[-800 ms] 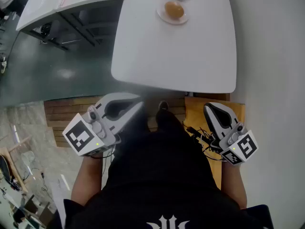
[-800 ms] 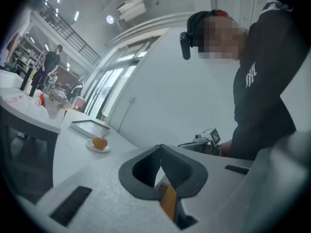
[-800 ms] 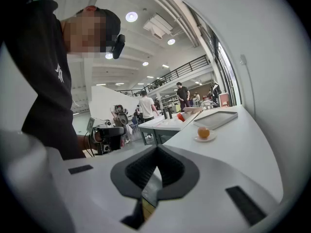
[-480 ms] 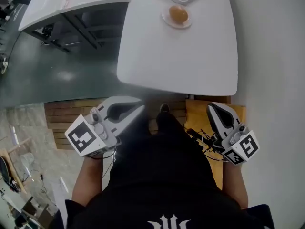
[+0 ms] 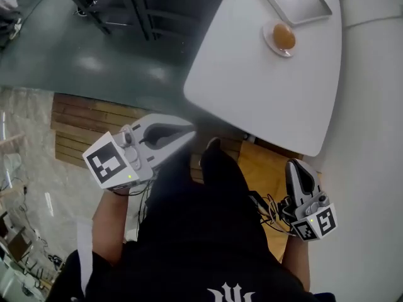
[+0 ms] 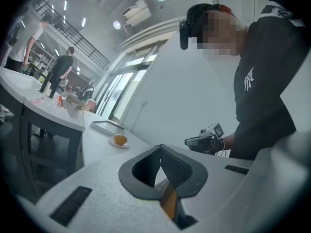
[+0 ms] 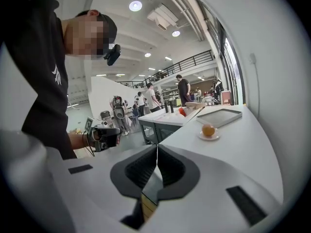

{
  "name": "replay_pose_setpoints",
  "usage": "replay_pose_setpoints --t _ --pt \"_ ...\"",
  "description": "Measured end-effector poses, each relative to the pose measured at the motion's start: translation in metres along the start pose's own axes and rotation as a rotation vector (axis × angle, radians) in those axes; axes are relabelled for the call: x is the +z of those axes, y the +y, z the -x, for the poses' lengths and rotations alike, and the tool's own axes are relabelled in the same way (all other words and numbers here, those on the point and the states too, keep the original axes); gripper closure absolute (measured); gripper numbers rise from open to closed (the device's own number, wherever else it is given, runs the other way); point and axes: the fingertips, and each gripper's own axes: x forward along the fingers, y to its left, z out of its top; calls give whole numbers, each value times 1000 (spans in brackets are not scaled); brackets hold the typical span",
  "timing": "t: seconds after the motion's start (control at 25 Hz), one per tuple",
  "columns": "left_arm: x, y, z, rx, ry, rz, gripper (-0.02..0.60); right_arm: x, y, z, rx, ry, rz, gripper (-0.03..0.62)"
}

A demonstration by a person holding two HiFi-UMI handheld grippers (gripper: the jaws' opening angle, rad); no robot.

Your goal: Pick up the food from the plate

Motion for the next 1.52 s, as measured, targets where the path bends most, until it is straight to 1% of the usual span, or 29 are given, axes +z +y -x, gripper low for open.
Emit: replay_pose_setpoints --t 0.12,0.2,0.28,0.36,0.44,0.56,0.64,0.76,0.88,0.96,1.08,1.16,1.24,1.36,1.52 --pt "13 5 14 10 -24 16 577 10 8 2 -38 27 10 592" --pt "24 6 20 30 -59 15 576 13 10 -1 -28 50 24 592" --pt "33 8 21 31 -91 2 576 15 11 -10 -7 50 28 592" --pt "40 7 16 22 -106 -12 576 17 8 -19 13 49 37 592" --pt "42 5 4 19 -109 -10 576 21 -3 -25 25 51 44 592" --pt "43 4 -26 5 -63 -6 576 22 -30 -27 28 1 16 592" --pt "50 5 -50 0 -40 -26 577 21 -50 -26 42 -35 -17 592" --pt "71 -1 -84 22 -29 -66 577 28 -78 -16 85 -61 -41 592" --pt "88 6 -109 56 -9 -89 576 37 -99 -11 128 -116 -65 592" --pt "97 6 -126 66 -6 -94 576 45 -112 -8 156 -141 -54 592" --pt "104 -5 -155 67 45 -107 575 61 -134 0 154 -172 -14 592" --pt "104 -11 -175 57 91 -116 577 72 -149 3 140 -201 -26 592" --pt "106 -15 -191 43 119 -131 575 81 -160 2 144 -225 -39 592" --pt "109 -11 -207 36 130 -157 576 88 -171 -8 172 -225 -16 591" --pt "104 -5 -204 53 120 -118 577 95 -175 -22 204 -205 26 591"
